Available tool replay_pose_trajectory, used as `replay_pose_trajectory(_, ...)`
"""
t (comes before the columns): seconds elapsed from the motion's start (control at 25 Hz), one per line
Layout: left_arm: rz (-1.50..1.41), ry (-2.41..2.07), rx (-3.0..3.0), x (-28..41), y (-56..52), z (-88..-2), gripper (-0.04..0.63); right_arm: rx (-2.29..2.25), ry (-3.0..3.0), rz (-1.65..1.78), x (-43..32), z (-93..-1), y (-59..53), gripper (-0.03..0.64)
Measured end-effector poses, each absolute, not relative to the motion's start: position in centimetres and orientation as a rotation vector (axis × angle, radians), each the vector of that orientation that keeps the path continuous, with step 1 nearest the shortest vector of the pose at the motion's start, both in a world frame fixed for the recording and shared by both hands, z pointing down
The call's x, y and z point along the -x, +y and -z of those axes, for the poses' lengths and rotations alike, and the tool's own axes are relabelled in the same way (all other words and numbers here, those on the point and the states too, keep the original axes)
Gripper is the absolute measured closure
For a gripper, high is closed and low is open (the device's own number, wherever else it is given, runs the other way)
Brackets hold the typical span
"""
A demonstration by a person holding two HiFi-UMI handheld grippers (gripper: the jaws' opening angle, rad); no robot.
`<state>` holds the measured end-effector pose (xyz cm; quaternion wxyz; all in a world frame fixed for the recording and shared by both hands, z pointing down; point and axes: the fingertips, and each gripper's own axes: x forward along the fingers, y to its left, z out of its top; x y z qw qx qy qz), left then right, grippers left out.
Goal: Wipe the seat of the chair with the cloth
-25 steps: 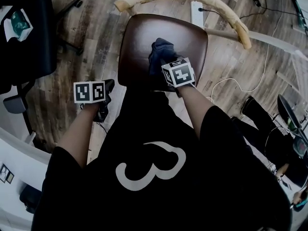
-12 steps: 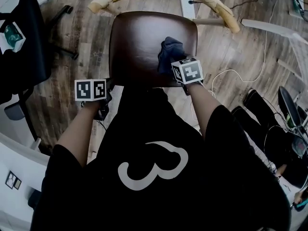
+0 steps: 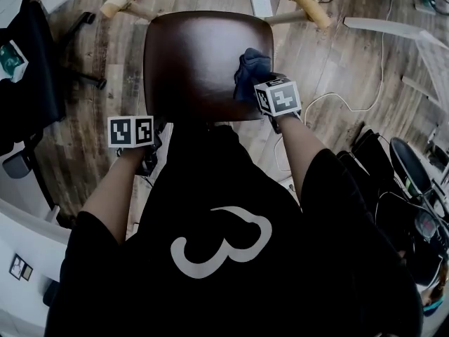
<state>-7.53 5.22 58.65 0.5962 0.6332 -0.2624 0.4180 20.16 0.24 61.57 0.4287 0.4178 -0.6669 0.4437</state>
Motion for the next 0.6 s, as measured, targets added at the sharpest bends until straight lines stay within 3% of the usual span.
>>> replay_pose_trajectory(0.6, -0.973, -0.664, -1.49, 4.9, 10.9, -58.8, 0.581, -1.119, -1.64, -1.092, -25.2, -61.8, 2.3, 0.565)
